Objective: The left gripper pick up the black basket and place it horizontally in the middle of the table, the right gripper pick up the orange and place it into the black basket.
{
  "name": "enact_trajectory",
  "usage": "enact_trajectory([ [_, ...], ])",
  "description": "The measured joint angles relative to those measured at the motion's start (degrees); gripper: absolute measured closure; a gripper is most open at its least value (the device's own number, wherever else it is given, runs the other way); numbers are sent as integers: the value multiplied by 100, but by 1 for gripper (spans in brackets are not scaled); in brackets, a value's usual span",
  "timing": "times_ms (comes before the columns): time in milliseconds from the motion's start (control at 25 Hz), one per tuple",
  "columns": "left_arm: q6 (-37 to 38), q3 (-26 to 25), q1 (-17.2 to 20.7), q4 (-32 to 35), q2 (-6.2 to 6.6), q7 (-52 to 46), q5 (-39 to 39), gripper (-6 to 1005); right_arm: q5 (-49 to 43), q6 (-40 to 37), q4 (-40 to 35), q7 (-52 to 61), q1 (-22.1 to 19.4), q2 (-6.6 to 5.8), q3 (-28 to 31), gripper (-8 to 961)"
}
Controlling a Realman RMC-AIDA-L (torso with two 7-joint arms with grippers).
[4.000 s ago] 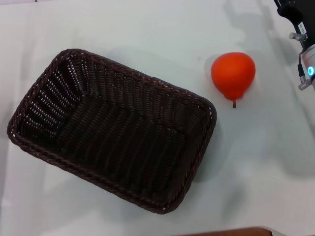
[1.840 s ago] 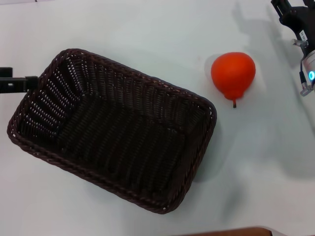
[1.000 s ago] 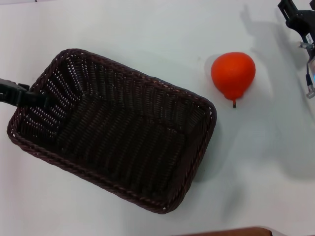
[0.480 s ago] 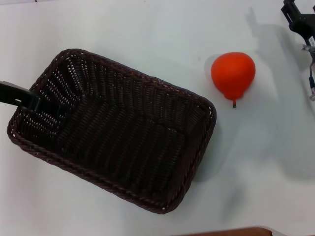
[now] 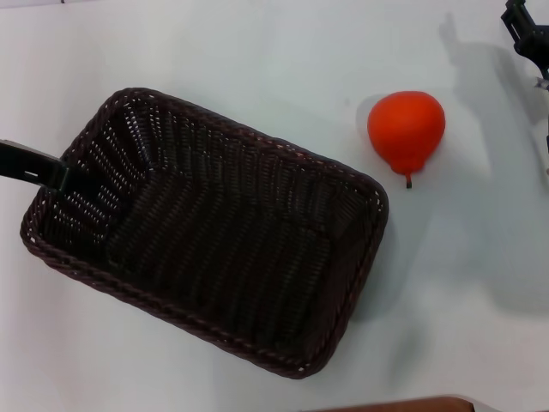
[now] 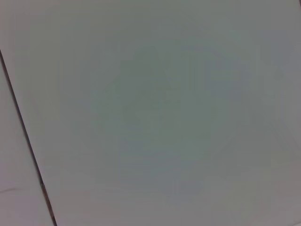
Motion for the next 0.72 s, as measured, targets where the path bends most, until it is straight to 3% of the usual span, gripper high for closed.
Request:
enact_trajectory([
  [80,30,-10,12,18,-7,2,-28,658,0,20,0,0,3,0,4,75],
  [200,71,-73,29,23,-11,17,-54,867,0,34,0,0,4,0,19,75],
  [480,410,-651,36,-5,-5,45,-248,866,0,113,0,0,1,0,136,74],
  [720,871,-1390,48,66,10,45,-852,866,0,161,0,0,42,0,156,74],
])
